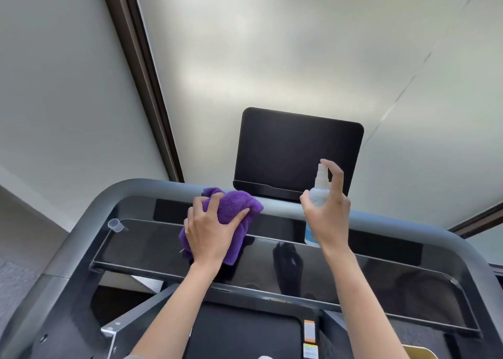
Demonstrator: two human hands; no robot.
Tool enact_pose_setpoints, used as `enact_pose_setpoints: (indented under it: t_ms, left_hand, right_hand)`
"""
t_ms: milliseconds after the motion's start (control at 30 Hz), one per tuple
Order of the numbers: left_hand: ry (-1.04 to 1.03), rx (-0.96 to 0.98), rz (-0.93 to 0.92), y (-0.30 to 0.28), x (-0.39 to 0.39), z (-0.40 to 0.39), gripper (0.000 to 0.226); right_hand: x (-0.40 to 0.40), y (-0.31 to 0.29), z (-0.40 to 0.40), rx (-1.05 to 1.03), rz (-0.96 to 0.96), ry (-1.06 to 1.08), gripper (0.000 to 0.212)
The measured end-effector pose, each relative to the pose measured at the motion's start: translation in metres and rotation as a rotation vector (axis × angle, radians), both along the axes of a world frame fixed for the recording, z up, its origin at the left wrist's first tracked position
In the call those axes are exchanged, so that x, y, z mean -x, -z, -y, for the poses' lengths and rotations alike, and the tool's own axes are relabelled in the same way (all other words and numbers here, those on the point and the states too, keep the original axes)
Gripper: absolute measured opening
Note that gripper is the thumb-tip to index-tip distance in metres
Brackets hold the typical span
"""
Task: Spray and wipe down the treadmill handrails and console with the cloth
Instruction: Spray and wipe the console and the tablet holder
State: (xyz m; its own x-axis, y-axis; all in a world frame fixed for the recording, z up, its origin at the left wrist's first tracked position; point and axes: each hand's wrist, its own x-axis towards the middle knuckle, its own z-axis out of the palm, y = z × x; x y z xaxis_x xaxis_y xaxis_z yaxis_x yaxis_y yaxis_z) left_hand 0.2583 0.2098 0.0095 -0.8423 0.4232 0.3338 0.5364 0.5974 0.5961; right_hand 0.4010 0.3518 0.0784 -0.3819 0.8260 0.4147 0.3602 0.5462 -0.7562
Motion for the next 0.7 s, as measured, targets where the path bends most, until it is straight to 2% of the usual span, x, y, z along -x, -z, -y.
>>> enact_pose_setpoints:
  t_ms: [233,333,433,700]
  left_hand:
    - [-0.040,-0.205,-0.071,-0.063,0.044,-0.091,0.060]
    - [0.011,-0.167,-0.093,-0.078,0.057,-0.141,0.066]
    - [0.085,0.058,-0.059,-0.068,0.053,-0.170,0.084]
    - [0.103,0.004,-0.112,-0.016,0.037,-0.124,0.070]
  right_hand:
    - [-0.009,-0.009,-0.017,0.002,-0.042,-0.010,0.062]
    - [-0.018,-0.008,-0.025,-0.001,-0.053,-0.002,0.062]
    - [-0.022,-0.003,-0.030,-0.004,-0.036,-0.013,0.062]
    - [-0.017,0.003,-0.033,0.049,-0.056,-0.043,0.063]
